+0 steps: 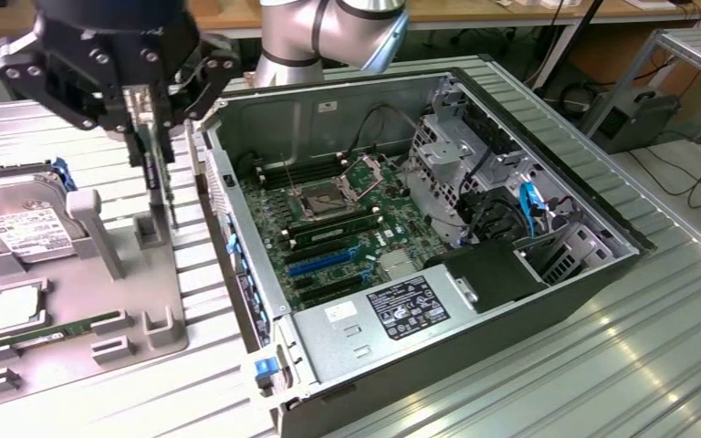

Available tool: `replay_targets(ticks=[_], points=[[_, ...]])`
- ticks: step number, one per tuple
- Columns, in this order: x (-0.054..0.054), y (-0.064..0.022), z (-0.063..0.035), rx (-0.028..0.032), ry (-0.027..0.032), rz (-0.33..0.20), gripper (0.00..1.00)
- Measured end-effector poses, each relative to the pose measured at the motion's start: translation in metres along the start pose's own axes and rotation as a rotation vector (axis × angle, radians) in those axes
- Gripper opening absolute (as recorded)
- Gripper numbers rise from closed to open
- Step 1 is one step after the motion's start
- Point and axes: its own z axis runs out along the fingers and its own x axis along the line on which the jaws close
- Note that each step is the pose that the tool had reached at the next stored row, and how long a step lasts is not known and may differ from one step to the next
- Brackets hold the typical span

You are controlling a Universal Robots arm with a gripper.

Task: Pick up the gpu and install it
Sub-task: 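Pick up the gpu and move the gpu toward the slot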

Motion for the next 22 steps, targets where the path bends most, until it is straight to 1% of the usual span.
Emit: replay_targets(ticks=[2,3,4,7,11,12,16,18,21,22], points=[[-0.01,-0.0015,-0.0074,-0.0027,0.0001,0.0,0.26],[-0.018,-0.0026,-0.0114,-0.0046,0.0003,0.0,0.26],[-0.024,-0.003,-0.013,-0.0065,0.0001,0.0,0.26],[-0.04,-0.0033,-0.0145,-0.0091,0.0006,0.0,0.26],[-0.059,-0.0029,-0.0151,-0.0112,0.0006,0.0,0.26],[-0.066,-0.0027,-0.0152,-0.0119,0.0006,0.0,0.26],[-0.087,-0.0021,-0.0143,-0.0124,0.0006,0.0,0.26],[-0.097,-0.002,-0.0126,-0.0124,0.0007,0.0,0.26],[-0.122,-0.0021,-0.0051,-0.0117,0.0008,0.0,0.26],[-0.127,-0.0022,-0.0035,-0.011,0.0009,0.0,0.26]])
